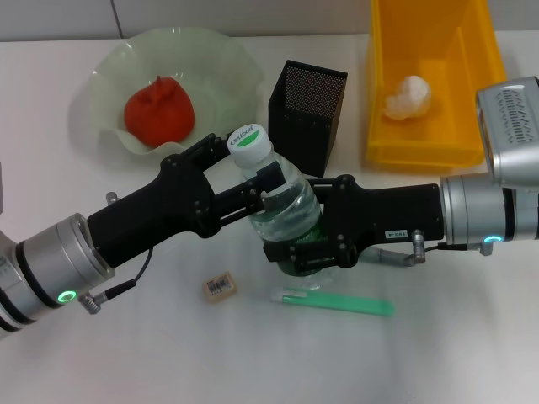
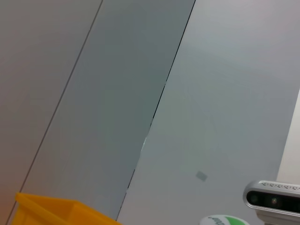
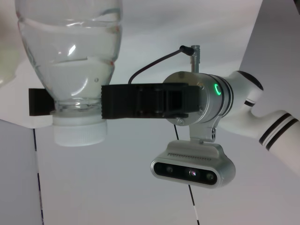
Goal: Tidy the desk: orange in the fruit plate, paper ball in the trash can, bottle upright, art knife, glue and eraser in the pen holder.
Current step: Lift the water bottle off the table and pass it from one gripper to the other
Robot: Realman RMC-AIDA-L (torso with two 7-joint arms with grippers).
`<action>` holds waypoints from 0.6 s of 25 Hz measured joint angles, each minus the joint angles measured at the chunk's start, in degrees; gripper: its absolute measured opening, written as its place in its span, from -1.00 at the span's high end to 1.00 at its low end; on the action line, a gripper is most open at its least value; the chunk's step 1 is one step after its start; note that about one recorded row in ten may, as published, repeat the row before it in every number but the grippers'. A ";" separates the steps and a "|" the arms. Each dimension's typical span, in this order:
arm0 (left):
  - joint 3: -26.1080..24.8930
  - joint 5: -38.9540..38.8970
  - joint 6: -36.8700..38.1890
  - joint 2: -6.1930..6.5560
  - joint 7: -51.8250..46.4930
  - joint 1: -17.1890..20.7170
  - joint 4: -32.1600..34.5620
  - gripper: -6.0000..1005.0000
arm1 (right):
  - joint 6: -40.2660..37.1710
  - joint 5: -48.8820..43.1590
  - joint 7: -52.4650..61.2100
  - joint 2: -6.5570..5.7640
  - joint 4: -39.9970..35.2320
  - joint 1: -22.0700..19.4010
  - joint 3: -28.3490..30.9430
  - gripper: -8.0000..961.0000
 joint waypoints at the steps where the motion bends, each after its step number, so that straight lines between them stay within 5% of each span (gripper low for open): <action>1: 0.00 0.00 0.00 0.00 0.00 0.00 0.00 -0.35 | 0.00 0.00 0.00 0.00 0.00 0.00 0.00 -0.59; 15: -0.14 0.10 -0.03 0.00 -0.01 -0.46 -0.50 -0.34 | 0.15 0.14 -0.63 -0.02 0.22 0.15 -0.05 -0.59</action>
